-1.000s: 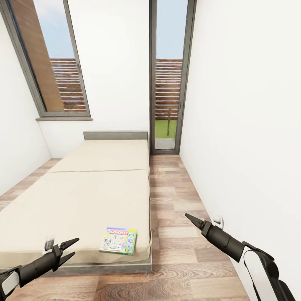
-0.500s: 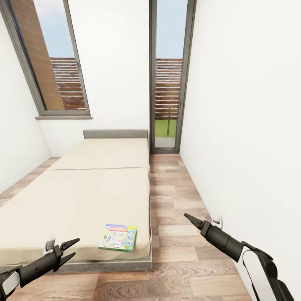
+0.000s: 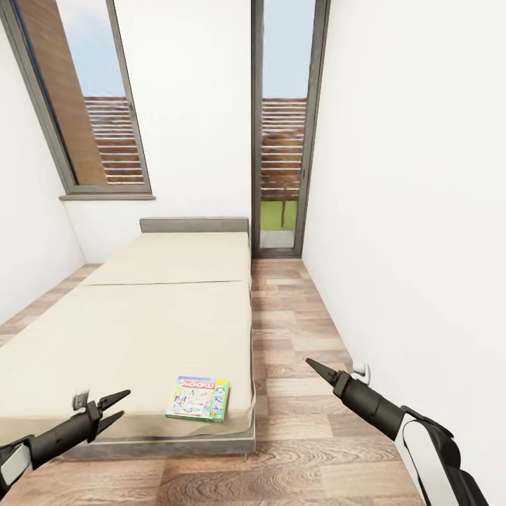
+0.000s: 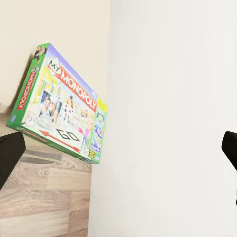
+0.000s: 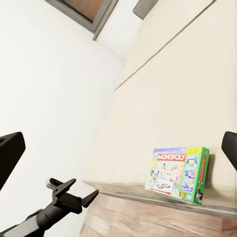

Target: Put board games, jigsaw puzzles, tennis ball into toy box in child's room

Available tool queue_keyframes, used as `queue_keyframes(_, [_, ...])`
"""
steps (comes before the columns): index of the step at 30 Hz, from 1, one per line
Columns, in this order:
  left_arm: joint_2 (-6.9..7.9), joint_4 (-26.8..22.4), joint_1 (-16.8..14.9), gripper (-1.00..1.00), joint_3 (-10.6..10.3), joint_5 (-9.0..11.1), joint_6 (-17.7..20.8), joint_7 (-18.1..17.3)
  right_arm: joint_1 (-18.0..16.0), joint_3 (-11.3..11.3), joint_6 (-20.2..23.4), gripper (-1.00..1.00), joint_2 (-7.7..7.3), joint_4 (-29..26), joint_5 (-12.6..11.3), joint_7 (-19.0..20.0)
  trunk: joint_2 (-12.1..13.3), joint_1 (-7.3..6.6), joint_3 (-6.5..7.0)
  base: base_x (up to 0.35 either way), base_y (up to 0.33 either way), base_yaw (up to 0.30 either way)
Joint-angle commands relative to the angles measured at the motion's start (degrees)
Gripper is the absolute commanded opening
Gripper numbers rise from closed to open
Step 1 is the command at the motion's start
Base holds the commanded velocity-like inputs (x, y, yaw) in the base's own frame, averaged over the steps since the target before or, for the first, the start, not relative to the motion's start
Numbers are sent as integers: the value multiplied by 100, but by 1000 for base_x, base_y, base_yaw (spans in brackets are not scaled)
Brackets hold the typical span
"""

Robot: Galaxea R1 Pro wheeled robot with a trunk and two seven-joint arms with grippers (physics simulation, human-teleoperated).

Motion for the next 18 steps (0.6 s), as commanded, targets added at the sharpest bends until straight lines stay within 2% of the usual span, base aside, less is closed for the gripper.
queue_keyframes(1, [-1, -31, -2, 100, -22, 39, 59, 24, -4, -10, 38, 100, 5, 0, -17, -25, -3, -1, -6, 0, 0, 0])
queue_keyframes(13, [-15, -120, 0, 100, -22, 39, 80, 132, -4, -12, 39, 100, 20, 2, -19, -75, -3, -1, -6, -2, -2, 0])
queue_keyframes(18, [-20, -125, 0, 100, -18, 38, 81, 143, -4, -12, 39, 100, 21, 2, -18, -73, -3, -1, -6, -85, -108, 0])
